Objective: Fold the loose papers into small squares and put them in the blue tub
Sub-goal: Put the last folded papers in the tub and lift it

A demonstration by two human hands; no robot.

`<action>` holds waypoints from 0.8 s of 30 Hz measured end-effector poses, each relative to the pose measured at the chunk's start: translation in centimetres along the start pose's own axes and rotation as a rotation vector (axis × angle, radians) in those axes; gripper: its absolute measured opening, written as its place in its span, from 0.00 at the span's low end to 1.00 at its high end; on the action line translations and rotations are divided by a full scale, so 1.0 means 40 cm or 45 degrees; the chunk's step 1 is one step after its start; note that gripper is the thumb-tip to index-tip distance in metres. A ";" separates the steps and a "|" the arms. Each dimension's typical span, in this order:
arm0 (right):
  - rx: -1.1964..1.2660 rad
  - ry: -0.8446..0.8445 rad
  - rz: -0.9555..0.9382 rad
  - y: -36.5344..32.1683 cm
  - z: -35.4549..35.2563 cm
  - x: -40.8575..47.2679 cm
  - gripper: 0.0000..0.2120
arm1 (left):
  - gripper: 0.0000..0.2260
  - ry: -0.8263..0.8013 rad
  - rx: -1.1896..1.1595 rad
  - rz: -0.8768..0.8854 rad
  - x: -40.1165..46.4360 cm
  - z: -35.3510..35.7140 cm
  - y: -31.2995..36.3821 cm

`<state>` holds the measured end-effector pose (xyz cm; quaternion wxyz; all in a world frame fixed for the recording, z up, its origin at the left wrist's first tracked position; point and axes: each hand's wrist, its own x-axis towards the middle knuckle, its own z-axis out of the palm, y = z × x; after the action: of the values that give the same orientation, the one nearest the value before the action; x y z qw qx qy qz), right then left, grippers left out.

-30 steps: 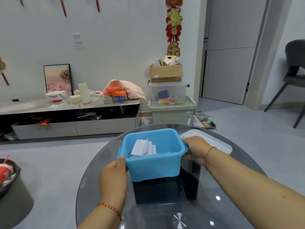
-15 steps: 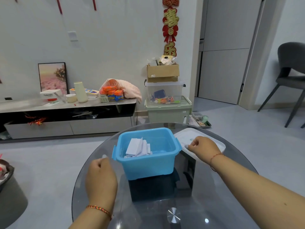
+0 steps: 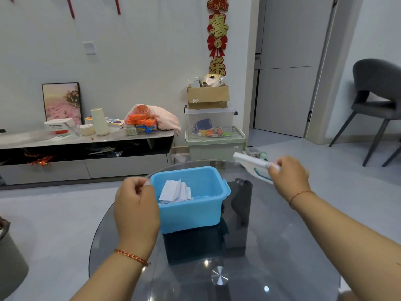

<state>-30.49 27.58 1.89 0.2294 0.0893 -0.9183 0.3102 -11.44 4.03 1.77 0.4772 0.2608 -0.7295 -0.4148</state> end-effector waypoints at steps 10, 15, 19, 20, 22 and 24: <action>0.566 0.199 -0.119 -0.164 -0.260 0.063 0.19 | 0.08 -0.492 0.001 0.057 0.039 0.036 0.111; 1.138 -0.371 0.188 -0.245 -0.195 0.034 0.19 | 0.14 -0.671 0.088 0.043 0.064 0.018 0.135; 1.275 -0.631 0.366 -0.282 -0.113 -0.006 0.12 | 0.15 -0.449 0.332 -0.057 0.117 0.006 0.096; 1.184 -0.640 0.362 -0.276 -0.080 -0.016 0.11 | 0.15 -0.439 0.359 -0.113 0.132 0.006 0.082; 0.948 -0.627 0.324 -0.264 -0.010 -0.037 0.13 | 0.15 -0.452 0.424 -0.181 0.158 0.010 0.056; 0.752 -0.592 0.265 -0.252 0.053 -0.042 0.17 | 0.14 -0.520 0.582 -0.164 0.170 0.021 0.040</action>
<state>-26.68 18.33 4.93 -0.0530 0.1258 -0.8210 0.5544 -14.95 -0.12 6.22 0.2225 0.3183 -0.8666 -0.3133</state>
